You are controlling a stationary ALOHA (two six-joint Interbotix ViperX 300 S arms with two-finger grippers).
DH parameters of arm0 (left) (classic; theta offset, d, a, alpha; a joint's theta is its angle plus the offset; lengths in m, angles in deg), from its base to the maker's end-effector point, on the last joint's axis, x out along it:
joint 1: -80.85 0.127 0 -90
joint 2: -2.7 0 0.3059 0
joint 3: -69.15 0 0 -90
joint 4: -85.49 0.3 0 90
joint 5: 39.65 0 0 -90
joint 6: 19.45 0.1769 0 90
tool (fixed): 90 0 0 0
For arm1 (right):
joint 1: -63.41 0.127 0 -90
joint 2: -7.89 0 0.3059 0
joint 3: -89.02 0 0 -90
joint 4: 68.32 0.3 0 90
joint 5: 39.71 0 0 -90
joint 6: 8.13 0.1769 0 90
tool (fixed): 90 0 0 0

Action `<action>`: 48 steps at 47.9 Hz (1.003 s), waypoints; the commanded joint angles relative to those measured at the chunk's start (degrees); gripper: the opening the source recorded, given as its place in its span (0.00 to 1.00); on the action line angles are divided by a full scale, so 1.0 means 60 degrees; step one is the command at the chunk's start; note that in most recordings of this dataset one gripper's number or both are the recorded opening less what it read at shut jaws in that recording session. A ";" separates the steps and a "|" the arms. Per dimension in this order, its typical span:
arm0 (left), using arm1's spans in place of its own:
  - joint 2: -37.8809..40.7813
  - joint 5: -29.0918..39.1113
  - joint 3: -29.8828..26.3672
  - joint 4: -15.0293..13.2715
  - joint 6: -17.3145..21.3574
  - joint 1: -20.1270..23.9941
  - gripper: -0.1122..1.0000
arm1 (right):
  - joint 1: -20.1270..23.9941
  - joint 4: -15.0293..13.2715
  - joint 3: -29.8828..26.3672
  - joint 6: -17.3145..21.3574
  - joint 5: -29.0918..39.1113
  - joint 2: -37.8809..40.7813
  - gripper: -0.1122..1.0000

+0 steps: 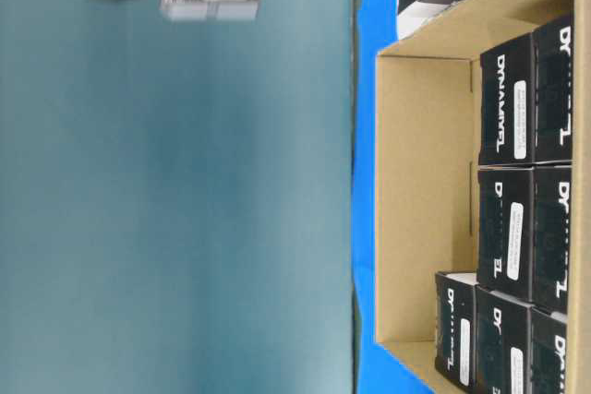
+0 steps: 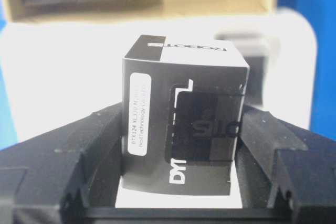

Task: Pick the box from inside the cardboard box.
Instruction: 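Lift the black box and carry it right to the white tray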

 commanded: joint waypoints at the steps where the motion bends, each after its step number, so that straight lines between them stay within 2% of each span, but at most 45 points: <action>1: 0.0059 -0.0044 -0.0234 0.0029 -0.0015 -0.0015 0.05 | -0.0088 -0.0117 0.0645 0.0000 -0.0029 -0.0601 0.66; 12: 0.0029 -0.0088 -0.0234 0.0029 -0.0029 -0.0015 0.05 | -0.0132 -0.0937 0.1978 -0.0059 -0.0352 -0.1626 0.66; 18: 0.0015 -0.0103 -0.0234 0.0029 -0.0029 -0.0015 0.05 | -0.0132 -0.1274 0.2930 -0.0146 -0.1128 -0.1816 0.66; 27: 0.0015 -0.0117 -0.0249 0.0029 -0.0044 0.0000 0.05 | -0.0073 -0.1289 0.4307 -0.0190 -0.2974 -0.1743 0.66; 32: 0.0015 -0.0146 -0.0249 0.0029 -0.0044 -0.0029 0.05 | -0.0073 -0.1289 0.4702 -0.0205 -0.3809 -0.1685 0.66; 48: 0.0000 -0.0630 -0.0264 0.0029 -0.0234 -0.0044 0.05 | -0.0073 -0.1479 0.5112 -0.0234 -0.5244 -0.0527 0.66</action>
